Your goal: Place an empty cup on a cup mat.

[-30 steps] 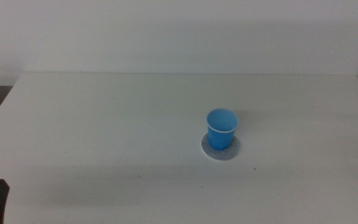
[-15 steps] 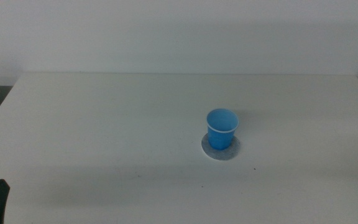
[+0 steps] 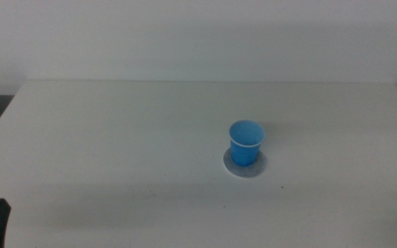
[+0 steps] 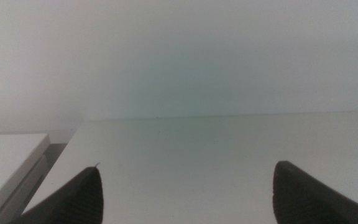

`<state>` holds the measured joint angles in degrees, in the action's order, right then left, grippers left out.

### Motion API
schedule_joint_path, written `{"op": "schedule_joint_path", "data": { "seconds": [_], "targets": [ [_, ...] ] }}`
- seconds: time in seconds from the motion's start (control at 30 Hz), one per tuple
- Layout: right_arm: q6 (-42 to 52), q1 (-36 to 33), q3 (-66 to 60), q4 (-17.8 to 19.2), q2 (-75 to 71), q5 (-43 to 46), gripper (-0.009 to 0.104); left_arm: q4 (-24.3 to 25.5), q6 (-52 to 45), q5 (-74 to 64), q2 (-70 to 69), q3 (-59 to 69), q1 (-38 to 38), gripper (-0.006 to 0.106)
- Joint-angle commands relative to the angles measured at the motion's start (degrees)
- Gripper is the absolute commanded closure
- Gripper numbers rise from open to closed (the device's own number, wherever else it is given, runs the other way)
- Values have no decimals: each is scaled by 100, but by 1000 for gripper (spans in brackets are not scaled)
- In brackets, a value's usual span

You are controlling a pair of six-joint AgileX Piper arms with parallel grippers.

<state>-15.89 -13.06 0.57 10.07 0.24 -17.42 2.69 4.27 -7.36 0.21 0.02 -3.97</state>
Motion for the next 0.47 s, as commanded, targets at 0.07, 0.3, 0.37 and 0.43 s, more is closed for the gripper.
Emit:
{"op": "schedule_joint_path", "data": {
  "seconds": [0.07, 0.3, 0.37, 0.43],
  "targets": [
    [55, 47, -57, -122, -24, -160, 2, -13, 16, 74, -21, -2, -6, 7],
    [45, 47, -57, -122, -24, 89, 2, -13, 16, 74, -21, -2, -6, 7],
    [45, 47, -57, -122, -24, 89, 2, -13, 16, 74, -21, -2, -6, 7],
    [45, 47, -57, -122, -24, 89, 2, -13, 16, 74, -21, -2, -6, 7]
  ]
}}
